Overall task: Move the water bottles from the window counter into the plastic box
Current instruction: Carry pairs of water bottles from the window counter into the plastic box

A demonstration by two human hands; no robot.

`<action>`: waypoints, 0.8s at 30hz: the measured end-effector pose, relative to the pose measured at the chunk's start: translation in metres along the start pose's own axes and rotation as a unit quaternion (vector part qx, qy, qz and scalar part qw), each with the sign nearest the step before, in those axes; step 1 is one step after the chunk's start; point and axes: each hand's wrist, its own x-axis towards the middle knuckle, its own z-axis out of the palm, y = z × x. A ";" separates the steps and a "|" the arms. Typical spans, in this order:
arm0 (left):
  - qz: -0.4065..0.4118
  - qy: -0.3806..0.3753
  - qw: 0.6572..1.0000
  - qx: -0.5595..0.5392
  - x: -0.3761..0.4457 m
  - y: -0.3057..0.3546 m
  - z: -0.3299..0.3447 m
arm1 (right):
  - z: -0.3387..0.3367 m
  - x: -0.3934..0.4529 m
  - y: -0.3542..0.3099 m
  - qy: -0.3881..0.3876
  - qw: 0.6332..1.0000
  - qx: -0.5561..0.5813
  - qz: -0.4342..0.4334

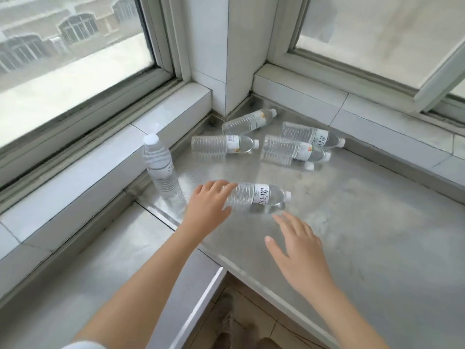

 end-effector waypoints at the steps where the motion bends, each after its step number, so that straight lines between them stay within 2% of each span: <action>1: 0.000 -0.027 1.000 0.004 0.013 -0.005 0.006 | 0.003 0.012 0.001 -0.008 1.000 0.008 0.006; 3: -0.005 -0.075 0.997 0.016 0.034 -0.014 0.019 | 0.011 0.034 0.003 -0.028 1.000 0.008 0.011; 8: -0.019 -0.135 0.990 0.026 0.056 -0.023 0.041 | 0.027 0.075 0.008 -0.056 0.998 -0.008 0.007; 13: 0.003 -0.095 0.995 0.027 0.053 -0.025 0.050 | 0.035 0.095 0.017 -0.075 0.997 -0.003 0.034; 16: -0.021 -0.086 0.996 0.034 0.041 -0.020 0.055 | 0.040 0.101 0.020 -0.068 0.997 0.002 0.035; 19: -0.071 -0.096 0.993 0.011 0.021 -0.003 0.055 | 0.046 0.107 0.021 -0.057 0.995 0.060 0.048; 22: -0.130 -0.137 0.981 -0.045 0.001 0.022 0.056 | 0.056 0.113 0.022 -0.066 0.979 0.173 0.089; 24: -0.163 -0.155 0.971 -0.081 -0.008 0.035 0.053 | 0.064 0.117 0.020 -0.065 0.972 0.204 0.099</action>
